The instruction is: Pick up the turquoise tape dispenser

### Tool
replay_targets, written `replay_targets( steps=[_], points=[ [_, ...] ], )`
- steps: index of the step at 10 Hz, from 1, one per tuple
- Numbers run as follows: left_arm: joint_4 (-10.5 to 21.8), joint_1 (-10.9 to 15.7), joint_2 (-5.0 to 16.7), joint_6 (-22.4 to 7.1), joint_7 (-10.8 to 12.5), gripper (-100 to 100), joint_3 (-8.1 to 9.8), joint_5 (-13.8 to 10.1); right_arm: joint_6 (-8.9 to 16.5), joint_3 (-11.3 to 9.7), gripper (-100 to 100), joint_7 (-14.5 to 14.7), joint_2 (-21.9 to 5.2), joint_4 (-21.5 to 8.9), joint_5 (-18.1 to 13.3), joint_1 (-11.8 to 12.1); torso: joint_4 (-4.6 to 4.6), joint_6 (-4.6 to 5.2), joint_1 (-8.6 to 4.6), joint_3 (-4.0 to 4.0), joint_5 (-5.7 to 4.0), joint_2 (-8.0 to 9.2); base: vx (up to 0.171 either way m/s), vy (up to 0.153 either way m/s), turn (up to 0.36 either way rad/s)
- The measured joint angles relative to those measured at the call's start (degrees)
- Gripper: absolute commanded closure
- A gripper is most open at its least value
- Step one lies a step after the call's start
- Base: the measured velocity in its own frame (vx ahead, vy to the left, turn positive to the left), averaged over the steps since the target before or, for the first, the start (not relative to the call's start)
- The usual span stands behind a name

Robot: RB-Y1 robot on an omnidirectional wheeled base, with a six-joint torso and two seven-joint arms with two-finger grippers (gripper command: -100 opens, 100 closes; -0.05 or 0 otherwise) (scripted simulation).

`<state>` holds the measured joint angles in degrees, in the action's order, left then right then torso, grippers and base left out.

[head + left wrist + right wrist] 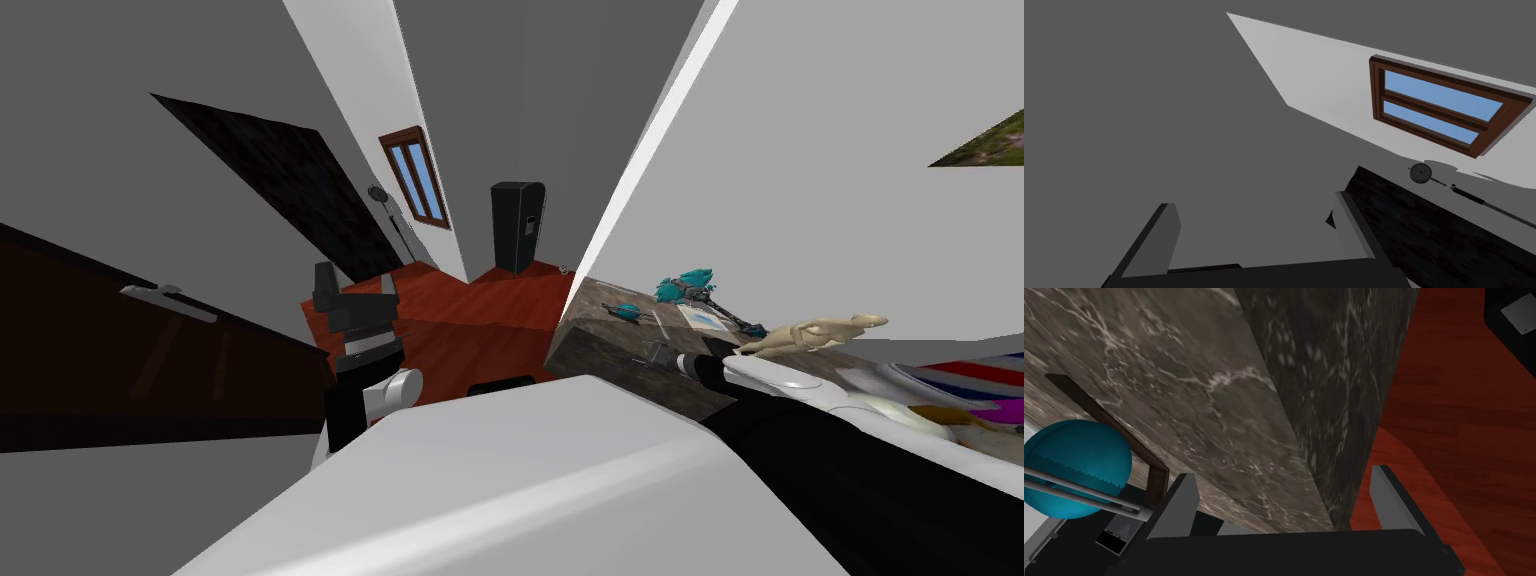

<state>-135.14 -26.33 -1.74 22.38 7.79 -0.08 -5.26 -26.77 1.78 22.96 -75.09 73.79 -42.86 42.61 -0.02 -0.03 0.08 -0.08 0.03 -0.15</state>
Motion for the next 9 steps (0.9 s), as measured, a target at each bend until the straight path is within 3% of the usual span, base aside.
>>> replay_targets(
  steps=[5,7,8,9],
  points=[
    [0.0,0.0,0.0,0.0,0.0,0,0.0,0.0,-0.3,-0.7,-100,2.1,-6.2,-5.1,-2.5,-0.4,-0.03,0.04,0.0,-0.06,-0.01,-0.09,0.053,0.016,0.048],
    [0.0,0.0,0.0,0.0,0.0,0,0.0,0.0,-1.2,-1.9,-100,3.1,-7.1,-8.1,-3.4,-2.4,-0.01,0.01,-0.04,-0.02,-0.02,-0.04,0.07,0.003,0.1],
    [0.0,0.0,0.0,0.0,0.0,0,0.0,0.0,-1.7,-3.6,-100,3.8,-8.5,-10.4,-4.6,-4.5,-0.04,0.0,-0.07,-0.11,-0.02,-0.18,0.078,-0.005,0.059],
    [0.0,0.0,0.0,0.0,0.0,0,0.01,0.0,-2.3,-3.5,-100,4.7,-9.1,-11.7,-4.9,-4.7,-0.04,0.04,-0.08,-0.1,-0.03,-0.16,0.037,0.004,-0.005]
  ],
)
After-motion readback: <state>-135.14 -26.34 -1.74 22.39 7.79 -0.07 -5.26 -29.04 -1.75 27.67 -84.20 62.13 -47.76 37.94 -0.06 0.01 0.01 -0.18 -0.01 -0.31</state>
